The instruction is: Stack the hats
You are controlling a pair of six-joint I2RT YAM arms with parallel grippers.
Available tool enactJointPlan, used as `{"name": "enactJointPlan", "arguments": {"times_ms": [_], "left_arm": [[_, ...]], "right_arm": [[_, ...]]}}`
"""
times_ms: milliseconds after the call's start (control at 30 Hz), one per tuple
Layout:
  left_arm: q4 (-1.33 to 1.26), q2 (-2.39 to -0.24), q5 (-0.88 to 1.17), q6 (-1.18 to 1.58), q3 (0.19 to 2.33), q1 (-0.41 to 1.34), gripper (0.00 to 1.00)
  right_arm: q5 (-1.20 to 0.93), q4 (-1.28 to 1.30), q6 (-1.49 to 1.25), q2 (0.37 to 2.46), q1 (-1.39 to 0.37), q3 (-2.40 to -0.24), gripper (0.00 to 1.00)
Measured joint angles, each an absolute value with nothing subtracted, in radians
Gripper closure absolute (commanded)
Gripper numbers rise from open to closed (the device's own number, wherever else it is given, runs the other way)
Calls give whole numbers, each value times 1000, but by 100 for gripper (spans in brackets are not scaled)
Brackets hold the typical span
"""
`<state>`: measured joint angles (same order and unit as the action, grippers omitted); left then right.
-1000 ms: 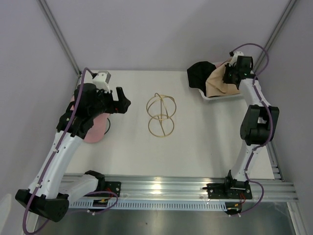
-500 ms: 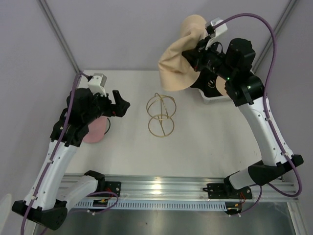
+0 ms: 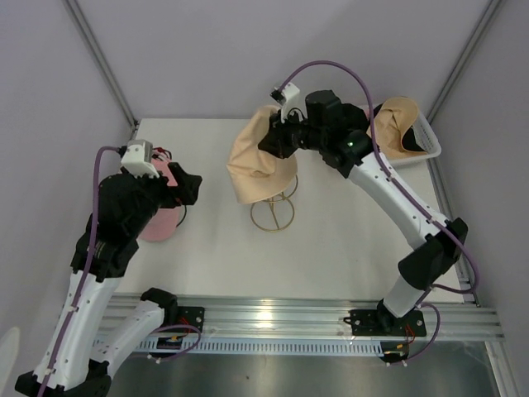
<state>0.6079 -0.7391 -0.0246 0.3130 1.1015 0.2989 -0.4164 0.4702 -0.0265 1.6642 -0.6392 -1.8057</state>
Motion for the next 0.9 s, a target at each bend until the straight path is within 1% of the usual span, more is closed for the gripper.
{"name": "enactJointPlan", "arguments": {"times_ms": [33, 100, 133, 167, 233, 267, 300, 367, 400, 433, 467, 733, 800, 900], "left_arm": [[606, -732, -28, 318, 1096, 299, 1], [592, -725, -29, 337, 1087, 299, 0], [579, -727, -27, 348, 1078, 299, 1], [570, -730, -25, 360, 1067, 299, 1], [555, -740, -22, 383, 1046, 299, 0], [551, -746, -19, 395, 1035, 299, 0], [543, -748, -14, 406, 1025, 299, 0], [530, -754, -3, 421, 1003, 299, 0], [525, -753, 2, 428, 994, 299, 1], [524, -751, 6, 430, 990, 299, 1], [520, -750, 7, 432, 989, 299, 0], [474, -759, 34, 445, 989, 299, 1], [473, -769, 38, 445, 989, 299, 1], [473, -780, 38, 444, 989, 299, 0]], "right_arm": [[-416, 474, -27, 1677, -641, -1806, 85], [-404, 482, -30, 1702, -648, -1807, 79], [-387, 493, -33, 1711, -650, -1811, 75], [-372, 509, -35, 1721, -651, -1819, 68], [-341, 539, -38, 1734, -655, -1832, 62], [-329, 558, -38, 1739, -655, -1838, 62], [-318, 573, -38, 1741, -655, -1840, 63], [-300, 597, -37, 1742, -656, -1840, 69], [-290, 607, -36, 1742, -656, -1839, 75], [-279, 612, -36, 1741, -655, -1837, 91], [-268, 612, -29, 1741, -656, -1832, 100], [-237, 601, -30, 1721, -662, -1784, 100], [-224, 606, -30, 1720, -662, -1796, 100], [-231, 633, -35, 1723, -664, -1869, 100]]}}
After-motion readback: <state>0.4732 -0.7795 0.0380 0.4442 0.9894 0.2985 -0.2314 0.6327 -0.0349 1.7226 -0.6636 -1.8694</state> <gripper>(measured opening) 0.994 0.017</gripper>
